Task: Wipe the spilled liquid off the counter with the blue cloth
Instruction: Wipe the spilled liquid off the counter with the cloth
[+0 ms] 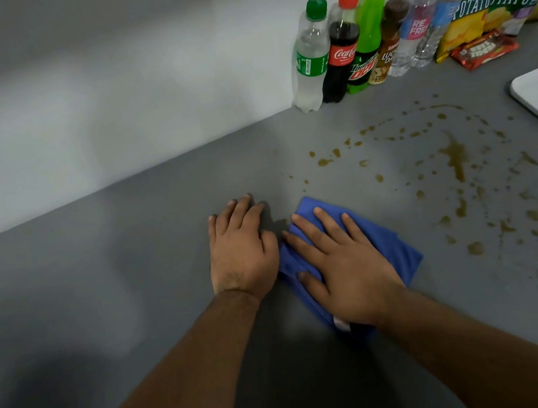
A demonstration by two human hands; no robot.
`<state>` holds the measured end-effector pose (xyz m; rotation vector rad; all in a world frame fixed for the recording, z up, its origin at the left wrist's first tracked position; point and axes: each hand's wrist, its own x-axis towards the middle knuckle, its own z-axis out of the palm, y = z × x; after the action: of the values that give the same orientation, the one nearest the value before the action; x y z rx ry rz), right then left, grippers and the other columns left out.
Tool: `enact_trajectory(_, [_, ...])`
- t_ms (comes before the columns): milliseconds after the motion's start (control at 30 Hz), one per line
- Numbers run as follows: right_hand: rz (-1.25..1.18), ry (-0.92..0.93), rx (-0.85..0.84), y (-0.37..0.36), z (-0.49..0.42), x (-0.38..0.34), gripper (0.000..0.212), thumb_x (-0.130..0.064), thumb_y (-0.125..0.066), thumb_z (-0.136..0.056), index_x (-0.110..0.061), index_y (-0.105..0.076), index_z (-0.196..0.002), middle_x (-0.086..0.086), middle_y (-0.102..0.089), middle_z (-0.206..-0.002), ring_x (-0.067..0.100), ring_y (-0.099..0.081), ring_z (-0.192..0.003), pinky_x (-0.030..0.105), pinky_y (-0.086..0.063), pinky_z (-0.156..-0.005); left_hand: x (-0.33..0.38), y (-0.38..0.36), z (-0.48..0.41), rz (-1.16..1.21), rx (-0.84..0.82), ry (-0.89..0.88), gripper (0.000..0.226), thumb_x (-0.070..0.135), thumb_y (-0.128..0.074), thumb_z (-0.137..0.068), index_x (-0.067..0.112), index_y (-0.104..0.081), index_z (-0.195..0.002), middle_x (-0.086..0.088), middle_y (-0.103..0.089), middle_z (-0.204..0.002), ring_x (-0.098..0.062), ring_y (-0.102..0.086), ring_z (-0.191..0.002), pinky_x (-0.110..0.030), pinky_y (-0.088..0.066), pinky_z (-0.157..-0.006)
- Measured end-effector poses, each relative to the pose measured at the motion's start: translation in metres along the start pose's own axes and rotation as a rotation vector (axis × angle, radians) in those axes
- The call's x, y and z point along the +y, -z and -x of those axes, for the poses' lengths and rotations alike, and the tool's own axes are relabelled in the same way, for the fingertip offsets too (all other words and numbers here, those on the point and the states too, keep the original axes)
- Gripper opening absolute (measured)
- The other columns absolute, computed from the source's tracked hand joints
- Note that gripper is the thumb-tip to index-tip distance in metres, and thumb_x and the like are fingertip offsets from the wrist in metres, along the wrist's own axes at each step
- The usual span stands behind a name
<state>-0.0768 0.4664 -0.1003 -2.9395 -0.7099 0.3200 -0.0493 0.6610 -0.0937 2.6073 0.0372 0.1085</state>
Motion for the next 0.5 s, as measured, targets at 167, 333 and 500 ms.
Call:
enact_trajectory(167, [-0.004,-0.096,0.040,0.012,-0.036,0.016,0.068,-0.064,-0.012,-0.104,-0.038,-0.009,-0.167,-0.009,-0.004,-0.176,0.022,0.006,-0.162,0.051,0.003,-0.130,0.000,0.001,0.000,0.020,-0.010,0.014,0.068,0.037,-0.026,-0.087,0.019,-0.057,-0.144,0.000,-0.044,-0.162,-0.023,-0.030,-0.153,-0.048,-0.010,-0.130])
enact_trajectory(333, [0.001,-0.191,0.073,0.000,-0.011,0.007,0.069,-0.062,-0.008,-0.104,-0.035,-0.009,-0.168,-0.004,-0.004,-0.177,0.027,0.005,-0.162,0.052,0.004,-0.129,0.001,-0.001,0.000,0.018,-0.008,0.020,0.060,0.033,-0.032,-0.091,0.018,-0.057,-0.144,-0.001,-0.044,-0.161,-0.023,-0.030,-0.154,-0.049,-0.011,-0.130])
enact_trajectory(500, [-0.015,-0.098,0.040,0.000,-0.030,-0.007,0.068,-0.058,-0.013,-0.103,-0.037,-0.004,-0.167,-0.006,0.004,-0.177,0.025,0.015,-0.161,0.052,0.012,-0.127,0.000,-0.003,0.000,-0.007,0.011,0.001,0.069,0.042,-0.024,-0.088,0.018,-0.058,-0.143,-0.002,-0.047,-0.159,-0.025,-0.033,-0.152,-0.051,-0.012,-0.129])
